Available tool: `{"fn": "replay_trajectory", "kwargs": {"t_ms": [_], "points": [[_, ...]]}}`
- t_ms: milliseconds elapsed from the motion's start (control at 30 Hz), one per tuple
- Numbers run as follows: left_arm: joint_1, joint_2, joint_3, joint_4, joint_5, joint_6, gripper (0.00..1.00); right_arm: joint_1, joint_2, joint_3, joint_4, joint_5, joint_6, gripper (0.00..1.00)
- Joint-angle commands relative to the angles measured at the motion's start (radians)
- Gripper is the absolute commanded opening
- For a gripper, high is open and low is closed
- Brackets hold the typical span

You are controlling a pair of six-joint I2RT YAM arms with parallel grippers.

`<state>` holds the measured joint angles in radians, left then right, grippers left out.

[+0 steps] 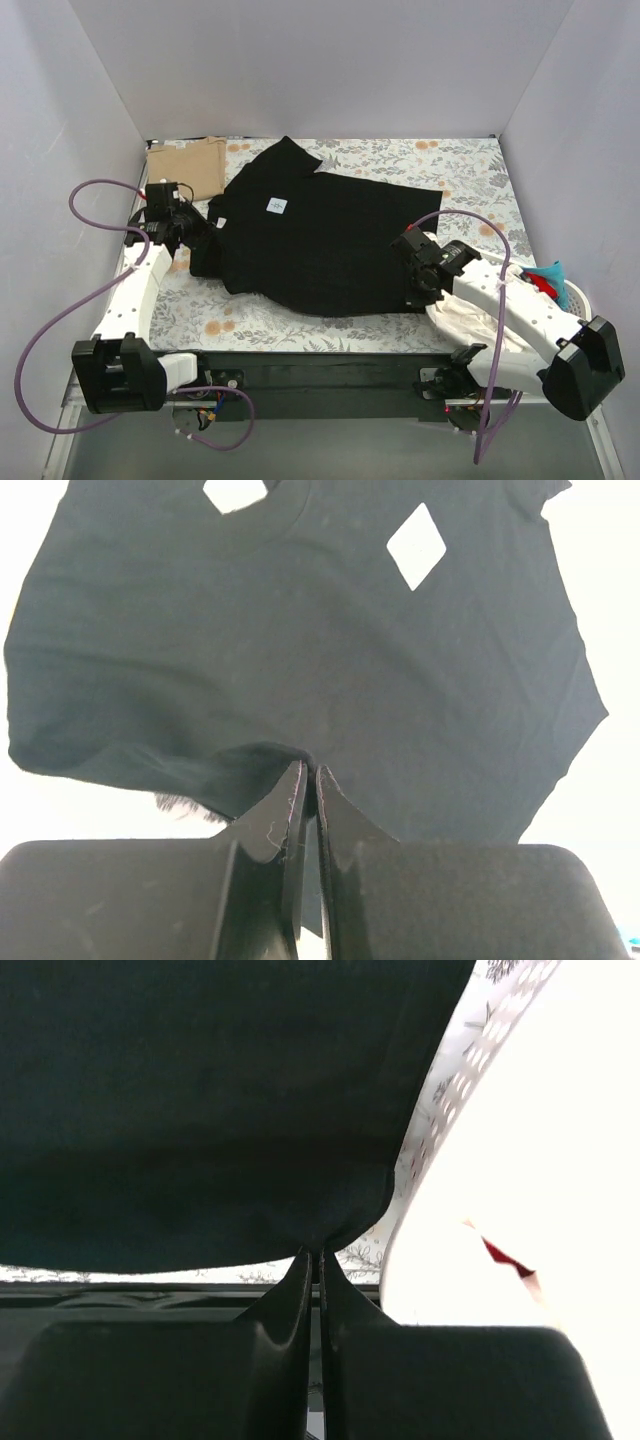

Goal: Fold and stack the t-shirts
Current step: Fold the tshirt

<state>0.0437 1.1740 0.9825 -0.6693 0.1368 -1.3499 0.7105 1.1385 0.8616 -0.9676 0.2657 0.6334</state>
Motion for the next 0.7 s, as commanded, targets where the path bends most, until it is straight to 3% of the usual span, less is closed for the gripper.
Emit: {"fn": "replay_trajectory", "kwargs": {"t_ms": [0, 667], "points": [[-0.002, 0.038, 0.079, 0.063, 0.007, 0.002, 0.0, -0.045, 0.036, 0.06, 0.033, -0.033, -0.096, 0.01], [-0.001, 0.322, 0.277, 0.143, 0.067, -0.02, 0.0, -0.282, 0.099, 0.091, 0.059, -0.098, -0.248, 0.01]]}}
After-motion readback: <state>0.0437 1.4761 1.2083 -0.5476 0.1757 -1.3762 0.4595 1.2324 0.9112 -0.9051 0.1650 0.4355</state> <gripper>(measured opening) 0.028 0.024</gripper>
